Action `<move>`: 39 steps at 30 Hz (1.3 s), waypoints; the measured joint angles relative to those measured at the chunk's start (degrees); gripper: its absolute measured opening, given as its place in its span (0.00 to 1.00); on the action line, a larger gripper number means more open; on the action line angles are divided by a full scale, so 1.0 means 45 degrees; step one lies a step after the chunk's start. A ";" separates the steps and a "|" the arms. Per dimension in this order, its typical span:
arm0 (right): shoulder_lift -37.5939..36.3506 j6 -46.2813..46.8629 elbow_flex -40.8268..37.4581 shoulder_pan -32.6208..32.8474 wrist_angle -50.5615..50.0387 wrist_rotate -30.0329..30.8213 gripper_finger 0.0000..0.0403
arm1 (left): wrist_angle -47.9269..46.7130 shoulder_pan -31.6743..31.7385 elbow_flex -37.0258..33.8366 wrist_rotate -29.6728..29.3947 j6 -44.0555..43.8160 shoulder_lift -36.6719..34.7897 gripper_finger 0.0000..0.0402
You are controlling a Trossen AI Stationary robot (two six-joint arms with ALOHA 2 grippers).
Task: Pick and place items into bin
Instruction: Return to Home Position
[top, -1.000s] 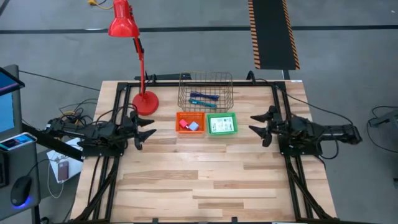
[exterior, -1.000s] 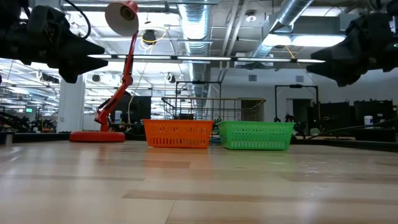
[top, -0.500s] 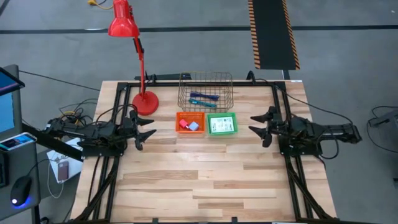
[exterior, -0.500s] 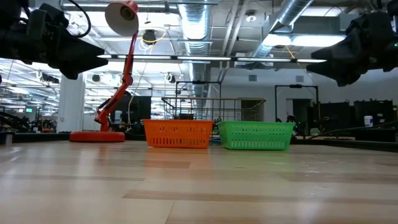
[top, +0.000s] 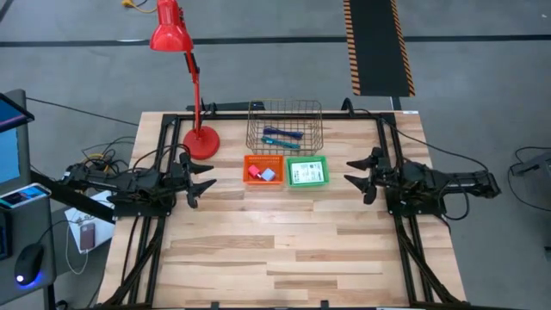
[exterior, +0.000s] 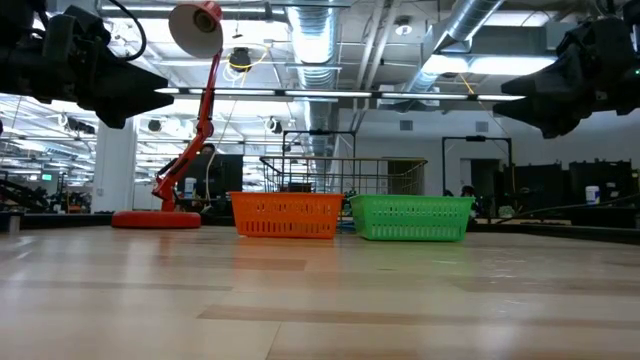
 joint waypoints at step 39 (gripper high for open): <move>0.0000 0.0000 0.0000 0.0000 -0.0010 0.0000 0.60 | -0.0001 -0.0002 -0.0001 -0.0005 -0.0081 0.0004 0.57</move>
